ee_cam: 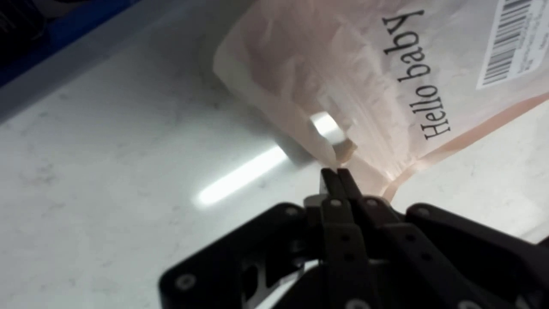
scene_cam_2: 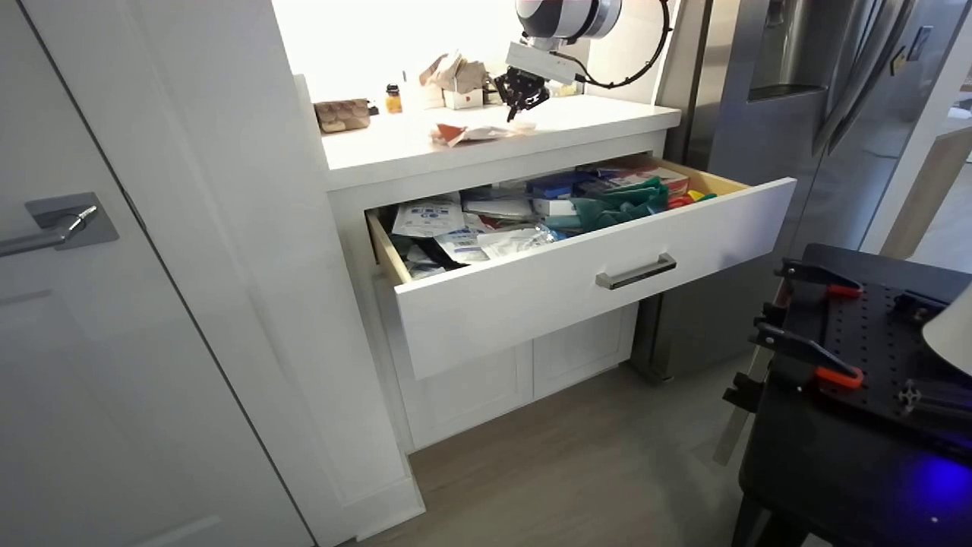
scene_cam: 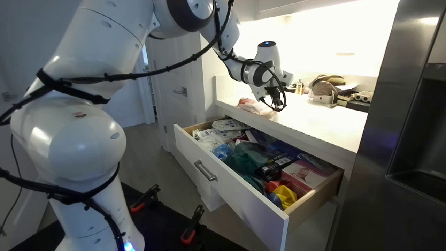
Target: Put the pack at the edge of the countertop into the drawer
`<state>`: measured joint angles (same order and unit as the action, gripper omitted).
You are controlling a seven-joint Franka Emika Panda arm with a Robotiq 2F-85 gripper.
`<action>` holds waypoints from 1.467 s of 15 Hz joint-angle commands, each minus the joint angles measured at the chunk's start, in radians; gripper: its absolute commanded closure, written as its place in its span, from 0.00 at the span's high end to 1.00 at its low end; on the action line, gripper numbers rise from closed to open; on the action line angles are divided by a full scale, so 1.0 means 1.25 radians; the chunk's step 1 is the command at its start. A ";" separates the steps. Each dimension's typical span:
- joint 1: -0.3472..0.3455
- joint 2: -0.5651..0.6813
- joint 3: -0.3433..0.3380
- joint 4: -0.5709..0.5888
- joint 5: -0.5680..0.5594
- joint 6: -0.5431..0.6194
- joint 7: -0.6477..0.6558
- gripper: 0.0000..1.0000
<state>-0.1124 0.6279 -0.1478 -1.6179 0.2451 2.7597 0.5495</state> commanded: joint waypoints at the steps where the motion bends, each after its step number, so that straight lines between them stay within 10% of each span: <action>1: 0.065 -0.042 -0.088 0.013 -0.026 -0.044 0.108 0.00; 9: 0.223 -0.177 -0.236 0.054 -0.286 -0.190 0.426 0.00; 22: 0.174 -0.375 -0.011 0.127 -0.413 -0.718 0.527 0.00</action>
<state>0.1427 0.1998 -0.2124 -1.4591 -0.2717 1.9348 1.2078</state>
